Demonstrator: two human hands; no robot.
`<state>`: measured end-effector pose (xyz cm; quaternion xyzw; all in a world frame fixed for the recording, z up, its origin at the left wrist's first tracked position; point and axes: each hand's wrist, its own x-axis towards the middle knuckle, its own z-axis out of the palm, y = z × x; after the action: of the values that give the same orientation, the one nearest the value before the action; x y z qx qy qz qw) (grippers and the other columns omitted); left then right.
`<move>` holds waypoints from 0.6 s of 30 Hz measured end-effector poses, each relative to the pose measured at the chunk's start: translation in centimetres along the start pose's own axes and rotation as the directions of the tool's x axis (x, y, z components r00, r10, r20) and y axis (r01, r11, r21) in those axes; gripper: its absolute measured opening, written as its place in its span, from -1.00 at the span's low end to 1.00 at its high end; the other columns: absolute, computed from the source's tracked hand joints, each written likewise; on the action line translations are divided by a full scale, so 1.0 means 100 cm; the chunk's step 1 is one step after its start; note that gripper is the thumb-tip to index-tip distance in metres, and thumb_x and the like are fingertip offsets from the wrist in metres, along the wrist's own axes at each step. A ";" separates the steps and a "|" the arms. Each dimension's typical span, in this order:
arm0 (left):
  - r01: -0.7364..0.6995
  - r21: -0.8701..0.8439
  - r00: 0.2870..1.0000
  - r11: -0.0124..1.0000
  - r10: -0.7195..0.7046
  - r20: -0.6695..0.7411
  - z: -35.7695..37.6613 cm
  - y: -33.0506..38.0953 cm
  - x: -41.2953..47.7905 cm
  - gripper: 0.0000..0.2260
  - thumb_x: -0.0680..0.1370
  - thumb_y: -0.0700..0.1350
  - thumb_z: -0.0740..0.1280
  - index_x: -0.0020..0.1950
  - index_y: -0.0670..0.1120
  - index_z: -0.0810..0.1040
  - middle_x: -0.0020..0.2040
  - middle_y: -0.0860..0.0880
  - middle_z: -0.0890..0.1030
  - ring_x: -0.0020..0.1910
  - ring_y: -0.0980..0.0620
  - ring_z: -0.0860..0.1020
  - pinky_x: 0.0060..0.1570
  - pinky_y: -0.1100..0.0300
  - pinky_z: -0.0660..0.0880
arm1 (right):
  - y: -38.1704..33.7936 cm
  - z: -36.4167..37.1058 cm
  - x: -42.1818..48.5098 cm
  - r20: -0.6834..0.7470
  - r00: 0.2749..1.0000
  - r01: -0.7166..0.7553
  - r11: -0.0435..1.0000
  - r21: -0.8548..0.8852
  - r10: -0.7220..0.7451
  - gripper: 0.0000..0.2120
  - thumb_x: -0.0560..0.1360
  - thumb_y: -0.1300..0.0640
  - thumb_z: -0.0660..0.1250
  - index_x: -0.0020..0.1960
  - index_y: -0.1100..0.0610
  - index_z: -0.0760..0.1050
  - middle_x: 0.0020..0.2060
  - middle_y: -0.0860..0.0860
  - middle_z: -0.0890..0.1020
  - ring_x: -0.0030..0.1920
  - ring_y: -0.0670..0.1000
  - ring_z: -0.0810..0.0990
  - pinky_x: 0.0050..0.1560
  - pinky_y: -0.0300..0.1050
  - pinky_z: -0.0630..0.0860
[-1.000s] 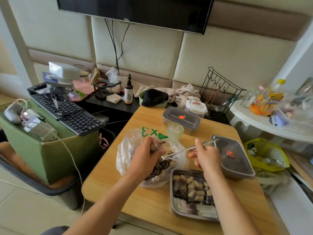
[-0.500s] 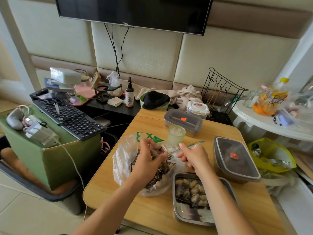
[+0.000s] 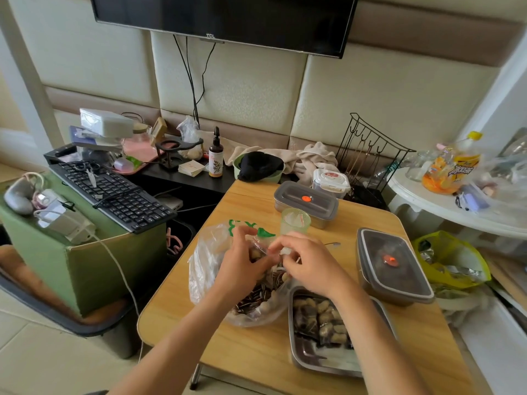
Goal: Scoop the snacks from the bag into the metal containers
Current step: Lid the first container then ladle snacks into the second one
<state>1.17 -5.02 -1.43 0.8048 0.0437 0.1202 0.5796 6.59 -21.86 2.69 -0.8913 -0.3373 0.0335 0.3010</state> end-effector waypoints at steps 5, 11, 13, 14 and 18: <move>-0.006 0.118 0.991 0.993 -0.010 0.137 -0.007 0.004 -0.004 -0.39 0.42 0.03 0.59 0.33 0.03 0.31 -0.05 0.02 0.69 -0.21 0.22 0.65 -0.25 0.36 0.55 | 0.004 -0.009 -0.010 -0.009 1.000 -0.030 1.000 0.000 0.030 -0.85 0.57 0.16 0.42 -0.04 -0.08 0.70 -0.16 -0.15 0.69 -0.25 -0.12 0.65 -0.17 -0.06 0.62; 0.012 0.121 0.990 0.993 -0.029 0.139 -0.009 0.009 -0.006 -0.40 0.39 0.02 0.61 0.31 0.04 0.38 -0.03 0.07 0.67 -0.21 0.28 0.62 -0.27 0.40 0.52 | 0.000 -0.015 -0.015 -0.018 1.000 -0.019 1.000 -0.009 0.019 -0.84 0.54 0.18 0.45 -0.03 -0.06 0.73 -0.19 -0.16 0.69 -0.23 -0.15 0.66 -0.14 -0.11 0.63; 0.009 0.108 0.990 0.994 -0.024 0.142 -0.010 0.011 -0.008 -0.44 0.40 0.00 0.61 0.28 0.03 0.41 -0.06 0.08 0.67 -0.20 0.24 0.64 -0.25 0.36 0.56 | -0.001 -0.017 -0.016 -0.015 1.000 -0.008 1.000 0.012 0.008 -0.87 0.54 0.16 0.46 -0.04 -0.06 0.73 -0.21 -0.18 0.69 -0.21 -0.16 0.66 -0.14 -0.17 0.62; 0.011 0.092 0.989 0.996 -0.024 0.149 -0.011 0.011 -0.007 -0.47 0.41 -0.02 0.61 0.27 0.02 0.43 -0.07 0.06 0.67 -0.20 0.21 0.65 -0.23 0.33 0.59 | -0.001 -0.018 -0.017 -0.004 1.000 0.001 0.999 0.032 -0.001 -0.89 0.55 0.13 0.47 -0.04 -0.07 0.73 -0.22 -0.19 0.69 -0.20 -0.15 0.67 -0.13 -0.17 0.62; 0.047 0.016 0.979 0.999 -0.049 0.197 -0.014 0.012 -0.008 -0.45 0.34 0.06 0.60 0.24 0.03 0.46 -0.05 -0.02 0.70 -0.13 0.03 0.70 -0.11 0.05 0.70 | 0.000 -0.020 -0.018 -0.036 0.999 0.020 0.997 0.070 -0.018 -0.92 0.56 0.07 0.47 -0.03 -0.09 0.72 -0.18 -0.24 0.70 -0.14 -0.15 0.68 -0.05 -0.09 0.63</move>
<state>0.01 -4.28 0.02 0.8147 0.0061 0.0254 0.5793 5.72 -24.04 4.05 -0.8774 -0.3391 0.0267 0.3384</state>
